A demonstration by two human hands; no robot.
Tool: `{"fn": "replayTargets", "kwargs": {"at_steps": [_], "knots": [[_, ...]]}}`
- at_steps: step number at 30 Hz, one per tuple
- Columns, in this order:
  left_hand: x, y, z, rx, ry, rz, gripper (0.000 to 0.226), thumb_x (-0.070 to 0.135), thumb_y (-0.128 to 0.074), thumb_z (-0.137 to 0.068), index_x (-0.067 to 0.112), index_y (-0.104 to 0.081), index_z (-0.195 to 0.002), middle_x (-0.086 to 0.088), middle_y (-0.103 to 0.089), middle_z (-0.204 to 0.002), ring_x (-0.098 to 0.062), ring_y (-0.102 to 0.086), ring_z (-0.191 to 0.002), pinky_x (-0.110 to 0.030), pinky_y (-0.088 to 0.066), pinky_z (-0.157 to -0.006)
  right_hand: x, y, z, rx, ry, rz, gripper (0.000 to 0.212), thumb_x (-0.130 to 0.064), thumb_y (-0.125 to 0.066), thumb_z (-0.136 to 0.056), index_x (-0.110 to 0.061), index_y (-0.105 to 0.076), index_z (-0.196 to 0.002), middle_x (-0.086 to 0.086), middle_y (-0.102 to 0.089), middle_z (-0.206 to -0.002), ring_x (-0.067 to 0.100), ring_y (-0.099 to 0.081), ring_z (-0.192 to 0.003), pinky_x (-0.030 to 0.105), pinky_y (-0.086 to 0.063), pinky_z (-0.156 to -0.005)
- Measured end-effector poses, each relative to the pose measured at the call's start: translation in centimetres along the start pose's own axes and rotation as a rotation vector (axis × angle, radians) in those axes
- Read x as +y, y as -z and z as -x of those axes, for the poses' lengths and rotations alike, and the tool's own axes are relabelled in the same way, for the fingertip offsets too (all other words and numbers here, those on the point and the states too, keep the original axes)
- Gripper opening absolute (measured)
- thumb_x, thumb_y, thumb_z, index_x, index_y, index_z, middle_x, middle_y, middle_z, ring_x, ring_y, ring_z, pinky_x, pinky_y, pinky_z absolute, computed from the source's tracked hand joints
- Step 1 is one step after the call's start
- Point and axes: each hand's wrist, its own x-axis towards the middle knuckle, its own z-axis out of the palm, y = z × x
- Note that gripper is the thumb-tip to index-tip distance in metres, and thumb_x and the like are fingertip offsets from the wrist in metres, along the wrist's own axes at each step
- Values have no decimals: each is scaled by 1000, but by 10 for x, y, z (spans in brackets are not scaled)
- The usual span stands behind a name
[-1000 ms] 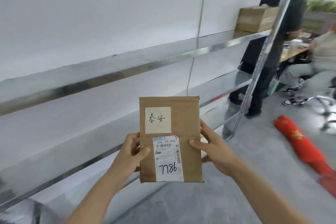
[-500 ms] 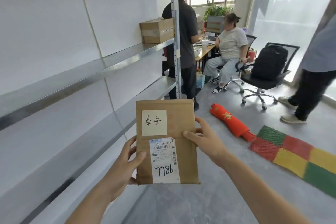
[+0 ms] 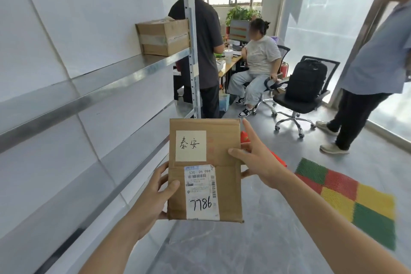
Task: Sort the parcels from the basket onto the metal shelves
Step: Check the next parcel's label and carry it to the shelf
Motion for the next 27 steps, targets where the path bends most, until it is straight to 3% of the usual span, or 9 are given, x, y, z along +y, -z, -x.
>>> {"fn": "replayTargets", "kwargs": {"at_steps": [7, 11, 14, 18, 24, 27], "knots": [[21, 43, -115, -14, 51, 47, 61, 45, -71, -87, 70, -43, -135, 14, -57, -146, -20, -53, -134, -63, -63, -81, -14, -6, -125, -33, -40, 25, 80, -18, -70, -98, -65, -29, -149, 18, -73, -114, 30, -81, -89, 54, -67, -64], [34, 52, -167, -24, 59, 2, 53, 38, -66, -97, 69, -44, -134, 16, -61, -141, -12, -57, -125, -54, -66, -73, -13, -3, -180, -10, -68, 21, 77, -18, -71, -97, -71, -32, -137, 17, -72, -116, 31, -81, -83, 55, -66, -63], [42, 56, -197, 8, 66, -28, 53, 31, -61, -103, 61, -42, -142, 16, -63, -140, -10, -61, -118, -42, -66, -65, -11, -1, -215, 7, -81, -32, 71, -18, -74, -95, -64, -38, -135, 17, -58, -136, 39, -79, -89, 61, -65, -65], [53, 64, -233, 83, 24, -86, 36, 28, -60, -104, 55, -54, -128, 21, -69, -130, -4, -71, -103, -31, -64, -62, -4, -1, -260, -15, -80, -88, 67, -15, -75, -94, -57, -40, -134, 11, -52, -147, 35, -80, -86, 58, -65, -62], [59, 68, -279, 187, 41, -110, 34, 16, -62, -102, 40, -63, -127, 13, -75, -120, -9, -79, -90, -31, -65, -65, 6, 4, -325, -79, -91, -139, 67, -12, -73, -96, -51, -37, -137, 3, -62, -133, 32, -81, -80, 55, -65, -61], [62, 65, -309, 306, 60, -145, 37, 16, -67, -99, 35, -64, -130, 6, -76, -119, -18, -77, -100, -42, -66, -81, 9, 10, -364, -123, -88, -157, 67, -11, -71, -98, -50, -36, -138, 1, -61, -133, 34, -80, -83, 57, -65, -62]]}}
